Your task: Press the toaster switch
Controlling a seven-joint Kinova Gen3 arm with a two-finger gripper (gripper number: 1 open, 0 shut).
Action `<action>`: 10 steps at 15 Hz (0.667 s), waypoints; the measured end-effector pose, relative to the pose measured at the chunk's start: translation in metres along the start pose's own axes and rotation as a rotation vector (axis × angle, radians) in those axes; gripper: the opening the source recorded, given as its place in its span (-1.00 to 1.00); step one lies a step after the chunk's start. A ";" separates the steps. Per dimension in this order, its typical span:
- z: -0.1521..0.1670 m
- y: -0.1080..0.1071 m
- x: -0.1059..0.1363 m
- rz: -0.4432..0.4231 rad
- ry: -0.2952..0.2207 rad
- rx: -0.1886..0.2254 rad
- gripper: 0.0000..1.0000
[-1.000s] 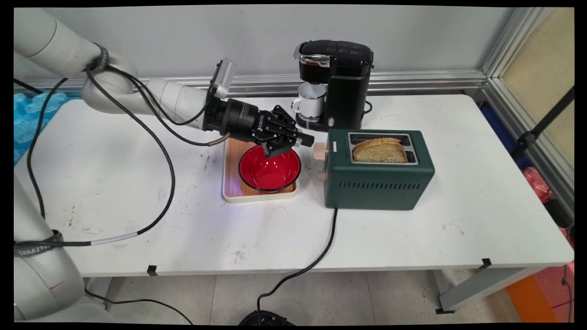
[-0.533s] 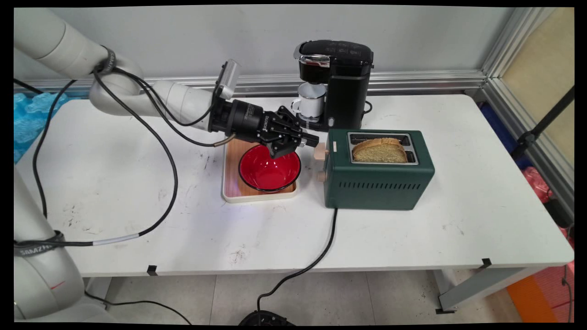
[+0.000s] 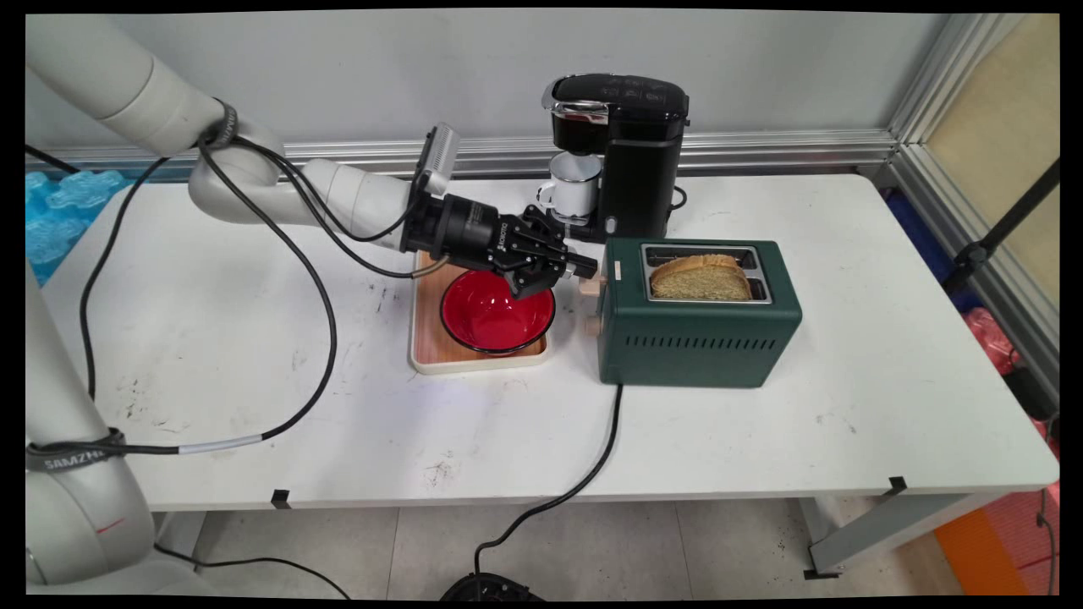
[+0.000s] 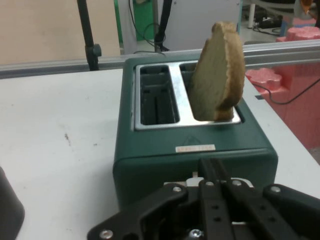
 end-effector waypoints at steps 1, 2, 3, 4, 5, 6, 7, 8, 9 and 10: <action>0.001 -0.001 -0.003 -0.001 -0.005 0.001 -1.00; 0.001 -0.001 -0.004 -0.002 -0.008 0.002 -1.00; 0.002 -0.002 -0.007 -0.003 -0.013 0.003 -1.00; 0.002 -0.002 -0.009 -0.003 -0.017 0.003 -1.00; 0.002 -0.003 -0.012 -0.005 -0.023 0.004 -1.00; 0.002 -0.004 -0.014 -0.006 -0.027 0.005 -1.00; 0.002 -0.005 -0.017 -0.007 -0.033 0.007 -1.00; 0.002 -0.005 -0.019 -0.008 -0.037 0.007 -1.00; 0.002 -0.005 -0.022 -0.010 -0.043 0.008 -1.00; 0.002 -0.006 -0.026 -0.011 -0.048 0.008 -1.00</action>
